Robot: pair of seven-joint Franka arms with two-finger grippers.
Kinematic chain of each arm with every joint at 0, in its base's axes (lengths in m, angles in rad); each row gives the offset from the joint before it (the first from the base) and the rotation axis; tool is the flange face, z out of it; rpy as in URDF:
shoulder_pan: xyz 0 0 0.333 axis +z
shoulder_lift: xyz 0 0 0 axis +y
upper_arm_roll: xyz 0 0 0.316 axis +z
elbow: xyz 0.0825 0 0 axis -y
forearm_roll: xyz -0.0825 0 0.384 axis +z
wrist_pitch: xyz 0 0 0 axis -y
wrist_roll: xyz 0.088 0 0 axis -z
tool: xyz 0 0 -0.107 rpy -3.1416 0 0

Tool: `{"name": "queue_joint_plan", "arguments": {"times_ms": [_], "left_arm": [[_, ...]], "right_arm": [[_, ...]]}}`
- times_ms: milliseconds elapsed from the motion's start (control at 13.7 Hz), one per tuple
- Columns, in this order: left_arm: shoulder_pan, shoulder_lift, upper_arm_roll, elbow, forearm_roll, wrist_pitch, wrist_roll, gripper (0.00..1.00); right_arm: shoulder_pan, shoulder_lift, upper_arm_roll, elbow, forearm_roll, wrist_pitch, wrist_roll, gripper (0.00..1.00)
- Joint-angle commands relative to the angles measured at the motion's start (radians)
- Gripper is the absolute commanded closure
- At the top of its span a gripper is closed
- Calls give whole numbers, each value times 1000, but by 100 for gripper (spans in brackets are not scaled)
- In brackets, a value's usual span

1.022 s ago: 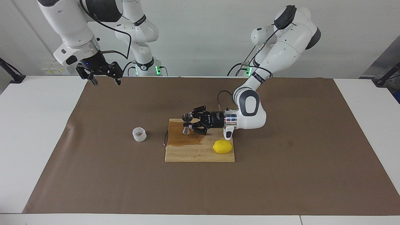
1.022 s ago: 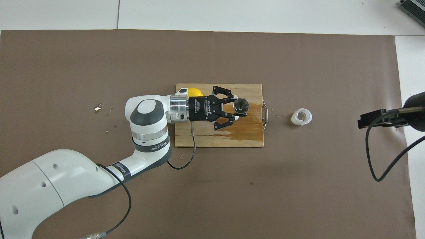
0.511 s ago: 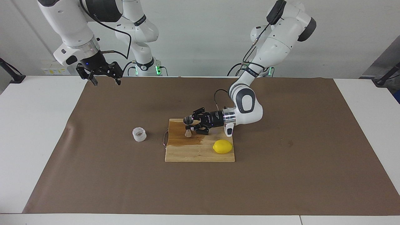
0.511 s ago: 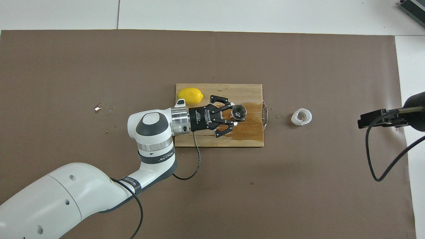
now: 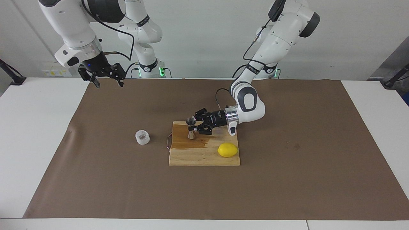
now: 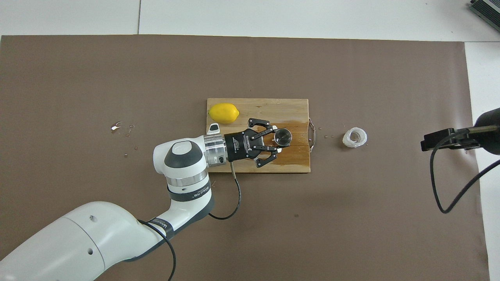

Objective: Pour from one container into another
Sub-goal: 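Lower the silver cup onto the board beside the lemon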

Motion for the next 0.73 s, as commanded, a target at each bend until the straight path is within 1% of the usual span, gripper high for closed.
{"name": "queue_joint_plan", "arguments": {"times_ms": [0,219,365,438,657], "left_arm": [[-82,-57,79,-39,-71,23,11,97],[-82,-57,79,-39,-71,37,11,95],[-85,-57,79,-39,-73,46,11,83],[-85,-57,79,-39,-71,46,11,75],[-85,-57,79,-39,-71,55,17,74]], "right_arm": [[-11,-9,4,-9,23,-7,4,0],[-11,-11,4,-9,22,-7,4,0],[-11,-9,4,-9,23,-7,4,0],[-11,-11,4,-9,23,-7,4,0],[-11,-11,4,-9,23,-13,4,0]]}}
